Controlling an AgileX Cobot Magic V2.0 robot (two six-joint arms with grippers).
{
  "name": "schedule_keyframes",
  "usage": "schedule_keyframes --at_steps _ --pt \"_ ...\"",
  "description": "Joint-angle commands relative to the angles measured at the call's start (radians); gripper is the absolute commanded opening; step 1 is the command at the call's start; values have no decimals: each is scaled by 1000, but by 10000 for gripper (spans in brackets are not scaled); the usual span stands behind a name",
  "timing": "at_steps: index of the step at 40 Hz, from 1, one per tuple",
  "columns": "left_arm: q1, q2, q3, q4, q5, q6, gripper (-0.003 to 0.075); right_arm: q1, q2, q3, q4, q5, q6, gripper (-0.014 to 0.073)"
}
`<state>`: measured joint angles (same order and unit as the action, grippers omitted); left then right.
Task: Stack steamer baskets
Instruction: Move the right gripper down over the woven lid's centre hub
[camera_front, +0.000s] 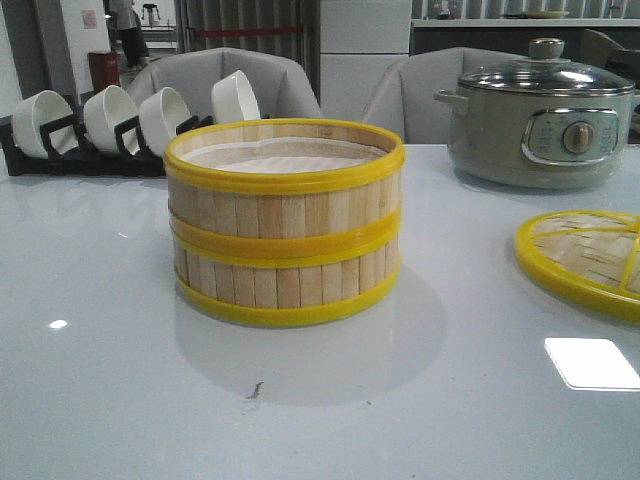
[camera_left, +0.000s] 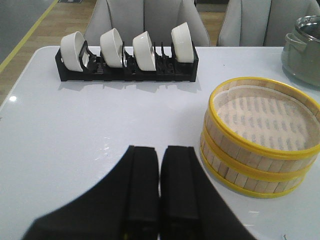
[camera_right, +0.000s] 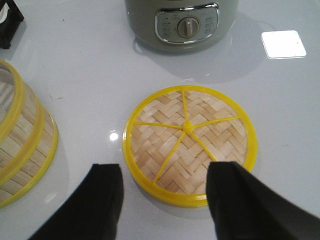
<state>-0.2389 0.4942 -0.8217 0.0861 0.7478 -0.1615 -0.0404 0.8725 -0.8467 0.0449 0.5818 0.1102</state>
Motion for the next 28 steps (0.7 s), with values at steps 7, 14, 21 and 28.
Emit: schedule_keyframes --at_steps 7,14,21,28 --pt "-8 13 -27 3 -90 -9 85 -1 -6 -40 -2 -76 -6 484" --pt "-8 13 -27 3 -90 -9 85 -1 -6 -40 13 -72 -6 484" --pt "-8 13 -27 3 -90 -9 85 -1 -6 -40 26 -73 -6 484" --pt "-8 13 -27 3 -92 -9 85 -1 0 -40 45 -28 -6 484"
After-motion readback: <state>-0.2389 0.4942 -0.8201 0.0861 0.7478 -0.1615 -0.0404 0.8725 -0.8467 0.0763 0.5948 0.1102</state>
